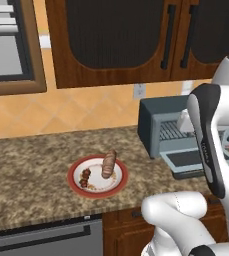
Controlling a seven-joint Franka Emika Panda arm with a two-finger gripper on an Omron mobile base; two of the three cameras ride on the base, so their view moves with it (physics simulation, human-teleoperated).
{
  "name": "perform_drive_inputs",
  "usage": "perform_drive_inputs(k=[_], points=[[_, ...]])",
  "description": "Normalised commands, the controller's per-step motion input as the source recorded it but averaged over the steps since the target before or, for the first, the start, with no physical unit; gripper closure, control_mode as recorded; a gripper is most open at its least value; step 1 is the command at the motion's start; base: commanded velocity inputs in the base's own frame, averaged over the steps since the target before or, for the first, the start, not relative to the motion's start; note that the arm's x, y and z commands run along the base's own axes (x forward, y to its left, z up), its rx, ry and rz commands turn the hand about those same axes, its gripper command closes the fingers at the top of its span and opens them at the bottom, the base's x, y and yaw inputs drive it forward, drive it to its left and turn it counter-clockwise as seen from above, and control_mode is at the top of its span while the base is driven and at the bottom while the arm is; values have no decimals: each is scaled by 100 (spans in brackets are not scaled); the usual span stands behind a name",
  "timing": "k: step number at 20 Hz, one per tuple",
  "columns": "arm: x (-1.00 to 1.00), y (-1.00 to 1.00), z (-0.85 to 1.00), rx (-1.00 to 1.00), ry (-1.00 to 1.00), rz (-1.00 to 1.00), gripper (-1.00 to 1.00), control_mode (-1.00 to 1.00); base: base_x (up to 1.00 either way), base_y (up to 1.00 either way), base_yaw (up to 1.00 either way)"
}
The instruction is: Pick up the kebab skewer and baguette bread, and place them inside the toaster oven. Close the toaster oven door and start by setting the timer.
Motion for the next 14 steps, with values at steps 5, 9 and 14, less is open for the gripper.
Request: perform_drive_inputs(k=[5, 9, 14], points=[[0, 0, 0, 0, 0, 0, -100, 100, 39, -3, 0], [0, 0, 0, 0, 0, 0, -100, 100, 37, 7, -4], [0, 0, 0, 0, 0, 0, -100, -100, 4, 0, -1]])
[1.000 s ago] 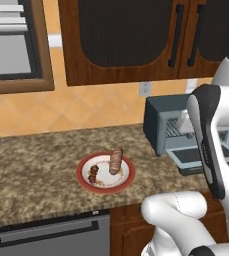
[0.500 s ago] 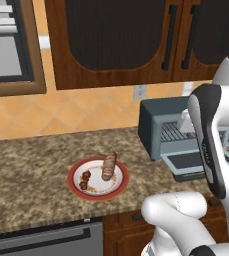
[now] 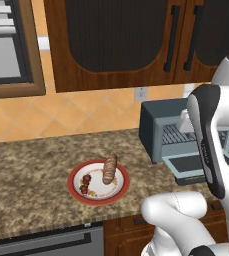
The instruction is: Pick up the kebab skewer and baguette bread, and place them inside the toaster oven. Close the toaster oven door and start by setting the timer.
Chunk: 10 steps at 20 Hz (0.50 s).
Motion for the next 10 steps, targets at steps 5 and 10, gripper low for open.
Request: perform_drive_inputs(k=[5, 10], points=[[-8, -85, -10, 7, -16, 3, -100, -100, 0, 0, 0], [-8, -100, -19, 4, -17, 8, -100, -100, 0, 0, 0]])
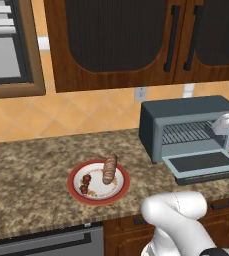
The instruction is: Pick up the kebab skewer and baguette bread, and place them inside the toaster oven. Close the toaster oven door and start by setting the timer.
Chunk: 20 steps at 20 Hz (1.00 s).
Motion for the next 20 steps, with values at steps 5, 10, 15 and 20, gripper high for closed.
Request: perform_drive_inputs(k=[5, 10, 15, 20], points=[[-7, -82, -51, 1, -40, 16, -100, -100, 0, 0, 0], [6, -25, -20, 0, -28, 3, -100, -100, 0, 0, 0], [51, -10, -2, 1, -1, 0, -100, -100, 0, 0, 0], [53, 0, -17, 1, 0, 0, -100, -100, 0, 0, 0]])
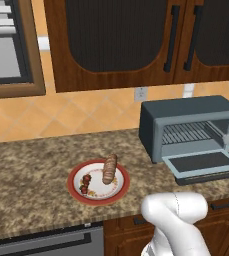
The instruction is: Pick up the kebab skewer and baguette bread, and place them inside the toaster oven. Close the toaster oven door and start by setting the timer.
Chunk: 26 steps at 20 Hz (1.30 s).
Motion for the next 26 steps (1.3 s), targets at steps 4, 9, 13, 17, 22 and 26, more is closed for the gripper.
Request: perform_drive_inputs(k=[4, 9, 13, 17, 22, 26], points=[[36, -4, -25, 1, -7, 0, -100, -100, 0, 0, 0], [20, -7, -38, 1, -12, 3, -100, -100, 0, 0, 0], [24, -12, -11, 0, 0, 0, -100, -100, 0, 0, 0], [21, -4, -1, 0, 0, -13, -100, -100, 0, 0, 0], [37, 0, -10, 0, -4, -5, -100, -100, 0, 0, 0], [15, 0, -33, 0, -14, 0, -100, -100, 0, 0, 0]])
